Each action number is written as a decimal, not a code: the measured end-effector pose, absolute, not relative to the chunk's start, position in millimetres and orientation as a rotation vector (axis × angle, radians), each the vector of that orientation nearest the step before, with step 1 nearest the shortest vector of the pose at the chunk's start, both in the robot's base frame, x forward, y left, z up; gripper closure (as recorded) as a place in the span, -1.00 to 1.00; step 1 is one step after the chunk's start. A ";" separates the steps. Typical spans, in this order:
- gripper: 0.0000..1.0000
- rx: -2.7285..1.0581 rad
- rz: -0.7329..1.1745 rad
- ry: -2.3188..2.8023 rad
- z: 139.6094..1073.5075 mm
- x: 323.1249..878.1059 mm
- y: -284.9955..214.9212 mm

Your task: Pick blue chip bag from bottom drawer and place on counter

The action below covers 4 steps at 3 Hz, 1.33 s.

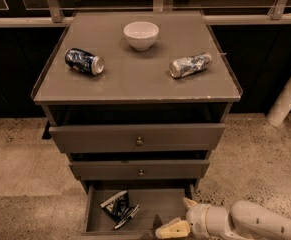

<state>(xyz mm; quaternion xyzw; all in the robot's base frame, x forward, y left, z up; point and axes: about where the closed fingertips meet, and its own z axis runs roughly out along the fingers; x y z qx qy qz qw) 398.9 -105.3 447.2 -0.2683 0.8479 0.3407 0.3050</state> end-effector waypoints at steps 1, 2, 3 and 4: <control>-1.00 -0.710 0.902 2.245 447.2 398.9 -105.3; -1.00 -0.741 0.929 2.262 426.5 398.4 -97.6; -1.00 -0.842 0.981 2.186 401.4 412.9 -79.8; -1.00 -0.928 1.045 2.114 379.0 430.7 -61.5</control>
Offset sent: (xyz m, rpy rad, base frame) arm -0.0009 0.0152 -0.0504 -0.0068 0.0577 0.0706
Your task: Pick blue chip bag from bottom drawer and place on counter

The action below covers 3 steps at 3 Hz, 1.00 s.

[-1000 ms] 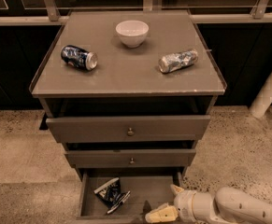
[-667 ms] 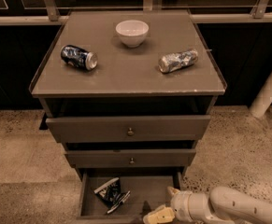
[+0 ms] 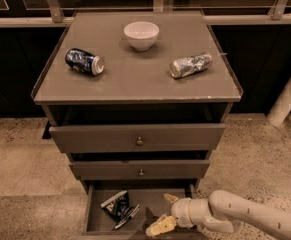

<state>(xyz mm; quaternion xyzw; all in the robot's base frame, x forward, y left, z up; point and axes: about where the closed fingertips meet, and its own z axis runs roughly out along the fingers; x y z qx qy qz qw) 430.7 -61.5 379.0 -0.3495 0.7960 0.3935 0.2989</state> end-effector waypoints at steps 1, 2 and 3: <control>-1.00 -0.922 1.048 2.111 379.4 433.5 -60.4; -1.00 -0.894 1.042 2.080 368.6 433.3 -64.2; -1.00 -0.935 1.085 1.992 341.8 441.2 -57.4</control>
Offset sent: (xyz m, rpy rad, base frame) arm 0.0002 -0.0111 -0.0305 0.0616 -0.0556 -0.0641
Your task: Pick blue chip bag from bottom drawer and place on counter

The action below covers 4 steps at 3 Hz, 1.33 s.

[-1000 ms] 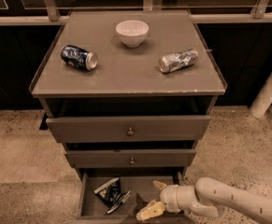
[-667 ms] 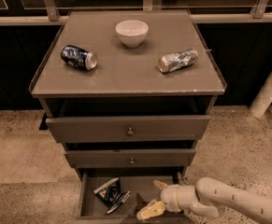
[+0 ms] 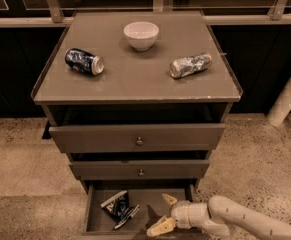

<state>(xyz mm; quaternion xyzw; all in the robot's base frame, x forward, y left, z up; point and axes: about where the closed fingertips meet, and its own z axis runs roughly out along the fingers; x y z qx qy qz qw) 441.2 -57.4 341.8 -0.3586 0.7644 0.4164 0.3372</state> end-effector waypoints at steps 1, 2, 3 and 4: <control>-1.00 -0.945 1.105 1.929 322.0 467.8 -47.0; -1.00 -0.935 1.095 1.927 320.3 475.3 -49.7; -1.00 -0.945 1.048 1.974 309.0 473.2 -47.9; -1.00 -1.063 1.007 1.989 263.3 496.8 -10.3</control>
Offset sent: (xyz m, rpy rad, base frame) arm 0.0239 0.0094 -0.0178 0.0362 -0.0333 0.0151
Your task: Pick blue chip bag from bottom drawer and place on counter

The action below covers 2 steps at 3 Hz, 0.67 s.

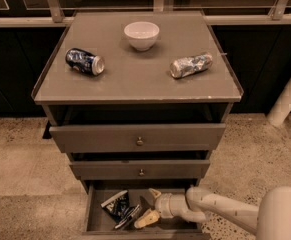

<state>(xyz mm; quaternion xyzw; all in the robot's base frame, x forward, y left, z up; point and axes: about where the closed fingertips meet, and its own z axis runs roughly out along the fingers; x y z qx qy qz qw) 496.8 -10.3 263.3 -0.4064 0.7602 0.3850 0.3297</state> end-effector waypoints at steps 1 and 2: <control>-1.00 -1.068 1.008 1.986 263.2 498.0 -7.7; -1.00 -1.077 1.028 1.985 253.7 498.2 -0.2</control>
Offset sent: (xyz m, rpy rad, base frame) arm 0.0036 0.0148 -0.0213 0.0093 0.0187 0.0305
